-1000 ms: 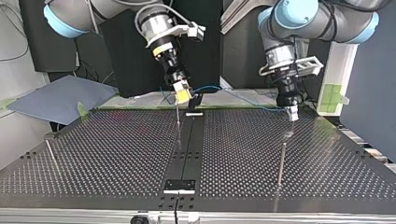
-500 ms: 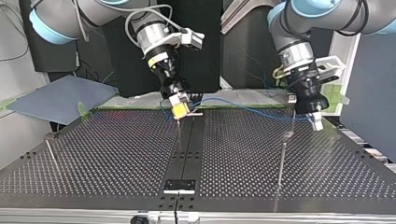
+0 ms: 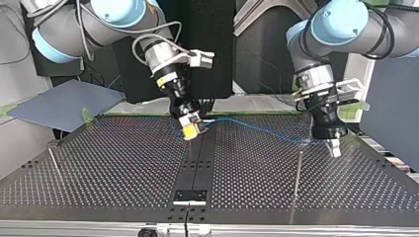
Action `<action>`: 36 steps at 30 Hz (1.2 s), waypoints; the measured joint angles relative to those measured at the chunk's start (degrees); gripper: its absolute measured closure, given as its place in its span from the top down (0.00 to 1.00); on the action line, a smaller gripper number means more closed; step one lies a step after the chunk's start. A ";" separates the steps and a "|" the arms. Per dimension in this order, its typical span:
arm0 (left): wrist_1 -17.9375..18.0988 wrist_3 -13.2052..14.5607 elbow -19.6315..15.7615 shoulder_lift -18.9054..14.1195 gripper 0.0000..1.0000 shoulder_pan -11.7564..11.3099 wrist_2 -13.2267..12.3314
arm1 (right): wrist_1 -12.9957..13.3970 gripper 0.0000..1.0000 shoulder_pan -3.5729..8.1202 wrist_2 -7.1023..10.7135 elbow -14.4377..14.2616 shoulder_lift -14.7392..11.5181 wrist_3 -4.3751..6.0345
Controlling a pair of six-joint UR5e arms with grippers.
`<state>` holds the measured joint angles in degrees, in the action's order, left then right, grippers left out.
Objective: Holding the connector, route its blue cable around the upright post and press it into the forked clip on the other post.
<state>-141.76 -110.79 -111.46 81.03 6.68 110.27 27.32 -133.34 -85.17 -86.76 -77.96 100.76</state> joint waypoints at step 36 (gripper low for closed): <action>-2.85 -4.19 12.09 13.54 0.00 -13.49 -13.54 | -0.99 0.00 1.96 0.35 10.52 10.80 0.19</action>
<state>-144.61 -114.99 -99.37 94.58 -6.81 96.74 26.33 -131.38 -84.82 -76.24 -67.16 100.95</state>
